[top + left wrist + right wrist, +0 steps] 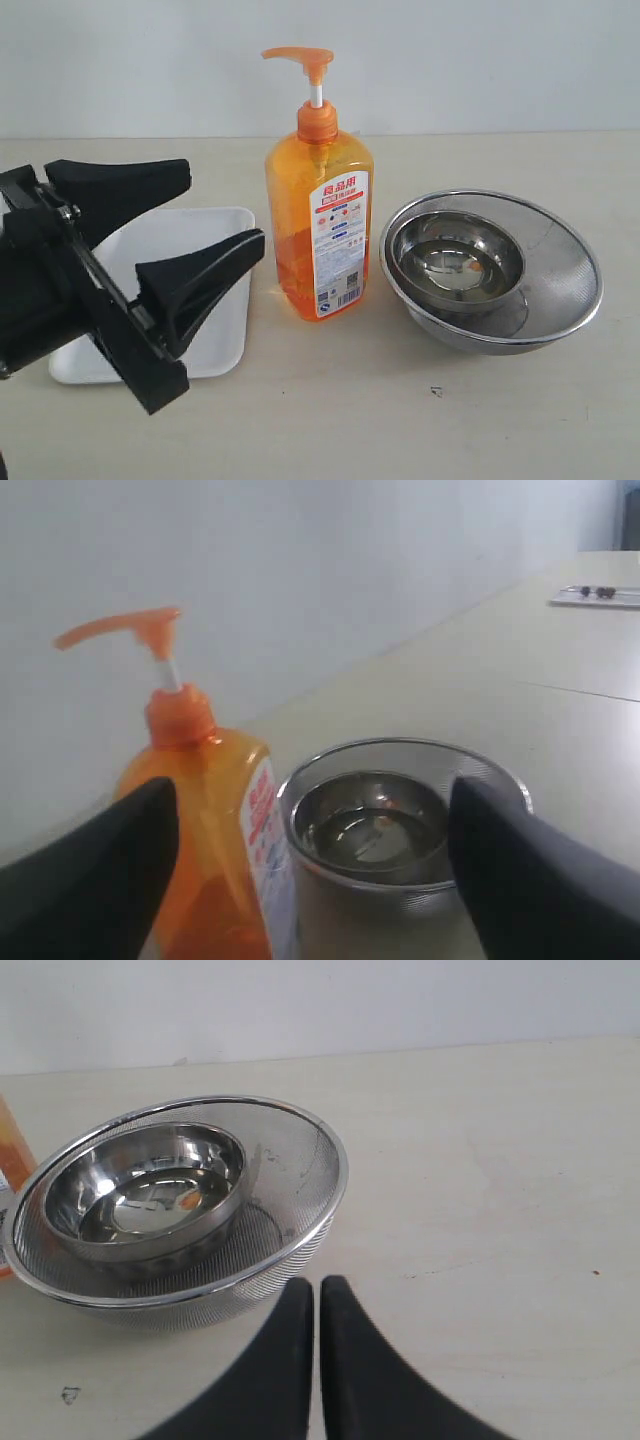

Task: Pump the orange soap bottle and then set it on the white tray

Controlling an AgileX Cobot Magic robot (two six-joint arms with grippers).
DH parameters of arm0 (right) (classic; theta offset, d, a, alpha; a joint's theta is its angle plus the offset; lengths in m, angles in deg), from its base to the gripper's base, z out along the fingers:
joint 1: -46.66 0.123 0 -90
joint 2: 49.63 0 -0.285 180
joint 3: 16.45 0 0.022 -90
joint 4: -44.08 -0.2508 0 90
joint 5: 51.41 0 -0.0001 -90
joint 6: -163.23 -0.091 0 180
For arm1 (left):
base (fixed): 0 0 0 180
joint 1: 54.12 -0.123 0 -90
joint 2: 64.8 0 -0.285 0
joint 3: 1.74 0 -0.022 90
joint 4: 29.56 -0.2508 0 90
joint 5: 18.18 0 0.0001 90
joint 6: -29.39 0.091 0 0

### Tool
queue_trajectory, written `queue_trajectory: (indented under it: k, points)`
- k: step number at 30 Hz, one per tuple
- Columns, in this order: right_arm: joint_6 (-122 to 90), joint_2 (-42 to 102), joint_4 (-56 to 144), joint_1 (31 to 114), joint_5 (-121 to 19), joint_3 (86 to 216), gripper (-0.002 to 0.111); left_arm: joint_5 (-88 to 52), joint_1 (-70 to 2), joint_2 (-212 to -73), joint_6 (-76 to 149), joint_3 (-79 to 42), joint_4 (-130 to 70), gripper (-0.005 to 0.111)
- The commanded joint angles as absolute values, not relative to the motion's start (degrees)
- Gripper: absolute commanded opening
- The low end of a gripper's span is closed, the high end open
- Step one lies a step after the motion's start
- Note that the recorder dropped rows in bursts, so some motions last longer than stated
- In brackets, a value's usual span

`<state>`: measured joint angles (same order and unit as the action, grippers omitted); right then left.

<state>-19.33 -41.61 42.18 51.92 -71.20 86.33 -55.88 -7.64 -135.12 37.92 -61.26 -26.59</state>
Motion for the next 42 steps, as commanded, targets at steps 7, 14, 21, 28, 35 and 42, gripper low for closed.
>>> queue_trajectory:
  k: [7,14,21,28,35,42]
  points:
    - [-19.33,-41.85,42.33,51.78,-70.56,86.33,0.0,-56.26,-7.83,-136.97,36.18,-61.54,-27.95,0.069]
    - [-19.33,-41.85,42.33,51.78,-70.56,86.33,0.0,-56.79,-7.97,-136.97,36.68,-61.66,-30.93,0.069]
    - [-19.33,-41.85,42.33,51.78,-70.56,86.33,0.0,-60.68,-16.29,-137.52,25.02,-61.66,-42.45,0.069]
    - [-19.33,-41.85,42.33,51.78,-70.56,86.33,0.0,-67.52,-23.5,-143.18,20.33,-61.29,-47.28,0.069]
    - [-19.33,-41.85,42.33,51.78,-70.56,86.33,0.0,-76.47,-29.11,-153.13,12.12,-55.8,-59.22,0.069]
    - [-19.33,-41.85,42.33,51.78,-70.56,86.33,0.0,-81.74,-32.54,-159.71,8.33,-50.9,-68.01,0.069]
